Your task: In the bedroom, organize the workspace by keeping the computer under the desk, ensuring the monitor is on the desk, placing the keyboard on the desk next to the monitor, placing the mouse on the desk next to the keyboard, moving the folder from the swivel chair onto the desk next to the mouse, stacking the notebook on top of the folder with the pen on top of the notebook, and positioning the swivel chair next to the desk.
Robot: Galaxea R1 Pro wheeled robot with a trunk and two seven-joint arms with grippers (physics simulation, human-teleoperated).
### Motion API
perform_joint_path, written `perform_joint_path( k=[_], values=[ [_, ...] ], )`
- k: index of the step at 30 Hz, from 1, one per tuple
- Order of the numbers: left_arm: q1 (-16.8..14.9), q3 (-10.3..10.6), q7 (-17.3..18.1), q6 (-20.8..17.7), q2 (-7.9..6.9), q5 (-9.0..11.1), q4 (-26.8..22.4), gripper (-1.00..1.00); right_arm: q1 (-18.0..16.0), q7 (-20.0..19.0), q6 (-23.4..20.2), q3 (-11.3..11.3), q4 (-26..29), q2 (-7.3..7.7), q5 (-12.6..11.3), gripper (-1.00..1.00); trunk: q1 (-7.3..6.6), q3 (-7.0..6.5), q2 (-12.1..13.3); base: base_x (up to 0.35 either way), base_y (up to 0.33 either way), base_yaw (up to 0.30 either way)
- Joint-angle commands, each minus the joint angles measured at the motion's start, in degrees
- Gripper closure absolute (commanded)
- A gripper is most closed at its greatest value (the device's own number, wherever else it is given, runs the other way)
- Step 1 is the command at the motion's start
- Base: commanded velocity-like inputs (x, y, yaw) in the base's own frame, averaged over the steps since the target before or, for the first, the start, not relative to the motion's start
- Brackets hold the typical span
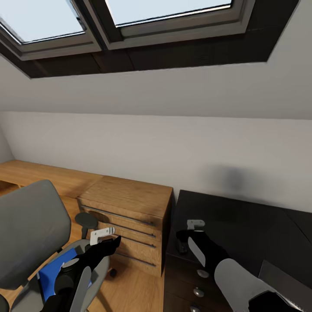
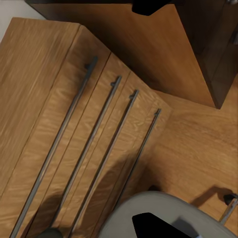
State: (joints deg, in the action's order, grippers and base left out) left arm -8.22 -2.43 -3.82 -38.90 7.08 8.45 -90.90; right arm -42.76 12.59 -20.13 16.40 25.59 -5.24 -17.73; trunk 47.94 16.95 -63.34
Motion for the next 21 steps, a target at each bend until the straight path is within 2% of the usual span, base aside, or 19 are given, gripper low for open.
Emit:
perform_joint_path(
  k=[1, 9, 17, 21],
  values=[
    [-0.04, -0.04, -0.40, -0.30, 0.04, 0.60, -0.07, -1.00, -0.05, 0.50, -0.38, 0.38, 0.12, 0.05, -0.67, -1.00, 0.23, 0.26, -0.47, 0.000, 0.000, 0.000],
    [-0.04, -0.03, -0.40, -0.30, 0.04, 0.60, -0.07, -1.00, -0.05, -0.29, -0.56, 0.16, 0.18, 0.10, -0.79, -1.00, 1.99, 1.70, -3.68, 0.000, 0.000, 0.000],
    [-0.04, -0.03, -0.40, -0.30, 0.04, 0.60, -0.07, -1.00, -0.05, -5.66, -0.53, 0.08, 0.23, 1.16, -0.66, -1.00, 3.75, 3.13, -6.89, 0.000, 0.000, 0.000],
    [-0.04, -0.03, -0.40, -0.30, 0.04, 0.60, -0.07, -1.00, -0.05, -6.66, -0.56, 0.05, 0.24, 1.52, -0.65, -1.00, 4.62, 3.85, -8.49, 0.000, 0.000, 0.000]
  ],
)
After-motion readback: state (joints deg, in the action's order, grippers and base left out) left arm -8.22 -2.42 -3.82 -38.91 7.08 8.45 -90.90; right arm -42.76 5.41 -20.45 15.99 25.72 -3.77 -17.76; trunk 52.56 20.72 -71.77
